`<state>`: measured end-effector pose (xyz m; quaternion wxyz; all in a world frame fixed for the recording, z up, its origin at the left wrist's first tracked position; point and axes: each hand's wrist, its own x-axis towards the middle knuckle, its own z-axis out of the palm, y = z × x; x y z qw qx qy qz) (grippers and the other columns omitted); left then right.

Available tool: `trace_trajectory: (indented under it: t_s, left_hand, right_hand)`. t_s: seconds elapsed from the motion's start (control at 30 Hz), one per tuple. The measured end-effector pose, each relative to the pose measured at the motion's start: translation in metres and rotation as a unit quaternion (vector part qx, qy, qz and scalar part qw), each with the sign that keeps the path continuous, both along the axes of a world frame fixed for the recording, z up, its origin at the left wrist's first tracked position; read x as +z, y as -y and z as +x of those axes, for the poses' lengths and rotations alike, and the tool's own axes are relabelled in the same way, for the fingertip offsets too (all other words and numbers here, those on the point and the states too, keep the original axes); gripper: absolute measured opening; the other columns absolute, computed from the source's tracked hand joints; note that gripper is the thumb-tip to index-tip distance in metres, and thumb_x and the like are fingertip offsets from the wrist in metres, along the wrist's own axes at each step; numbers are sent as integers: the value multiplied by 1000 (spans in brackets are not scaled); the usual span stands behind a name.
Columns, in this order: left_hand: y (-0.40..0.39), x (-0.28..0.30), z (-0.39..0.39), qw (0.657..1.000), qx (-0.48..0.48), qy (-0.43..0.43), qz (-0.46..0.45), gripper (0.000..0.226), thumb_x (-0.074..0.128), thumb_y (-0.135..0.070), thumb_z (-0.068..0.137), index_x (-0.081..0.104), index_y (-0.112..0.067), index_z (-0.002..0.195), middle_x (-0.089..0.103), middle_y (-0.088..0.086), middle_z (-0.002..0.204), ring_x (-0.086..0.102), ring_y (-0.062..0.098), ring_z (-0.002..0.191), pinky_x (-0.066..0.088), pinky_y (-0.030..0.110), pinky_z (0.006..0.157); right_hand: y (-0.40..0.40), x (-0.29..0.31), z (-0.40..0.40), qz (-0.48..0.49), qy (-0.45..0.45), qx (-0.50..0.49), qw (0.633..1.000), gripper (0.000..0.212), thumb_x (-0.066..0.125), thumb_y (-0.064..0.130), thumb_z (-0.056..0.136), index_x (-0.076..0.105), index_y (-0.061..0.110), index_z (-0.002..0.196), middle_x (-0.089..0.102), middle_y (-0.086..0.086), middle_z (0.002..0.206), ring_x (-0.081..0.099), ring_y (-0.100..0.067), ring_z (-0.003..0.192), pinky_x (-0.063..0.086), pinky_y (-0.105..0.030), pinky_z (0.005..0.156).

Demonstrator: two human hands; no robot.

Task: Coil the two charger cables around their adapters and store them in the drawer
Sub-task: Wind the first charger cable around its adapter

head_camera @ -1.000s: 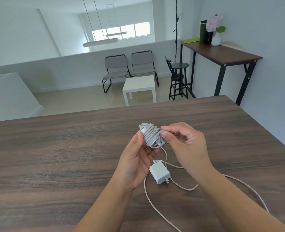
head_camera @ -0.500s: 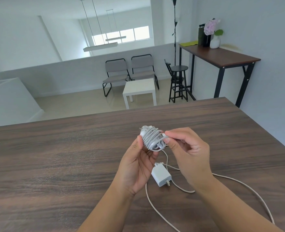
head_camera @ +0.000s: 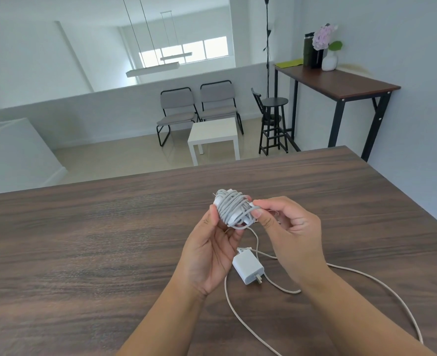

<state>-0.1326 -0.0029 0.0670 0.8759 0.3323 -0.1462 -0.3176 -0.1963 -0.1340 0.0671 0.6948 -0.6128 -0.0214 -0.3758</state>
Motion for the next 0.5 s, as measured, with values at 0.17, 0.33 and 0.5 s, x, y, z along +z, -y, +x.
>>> trace_trajectory:
  t_s: [0.17, 0.33, 0.5]
  left_hand:
    - [-1, -3, 0, 999, -2, 29, -16, 46, 63, -31, 90, 60, -4, 127, 55, 20, 137, 62, 23, 114, 54, 26, 89]
    - [-6, -1, 1, 999, -6, 50, -17, 56, 76, -34, 81, 61, -5, 127, 58, 19, 134, 63, 22, 111, 56, 25, 86]
    - [-13, 8, 5, 995, -21, 94, 15, 56, 75, -39, 80, 62, -11, 128, 57, 19, 135, 62, 23, 111, 54, 26, 86]
  right_hand:
    - [-2, 1, 0, -10, -3, -7, 1000, 12, 70, 8, 80, 73, 16, 89, 74, 5, 90, 69, -14, 88, 52, -20, 77]
    - [-4, 2, 0, -1, -11, 3, 1000, 19, 69, -1, 82, 73, 17, 88, 75, 3, 91, 69, -15, 90, 53, -24, 78]
    - [-6, 1, -2, 5, -5, 39, 999, 19, 72, 5, 81, 75, 23, 86, 74, -2, 90, 69, -22, 90, 55, -34, 82]
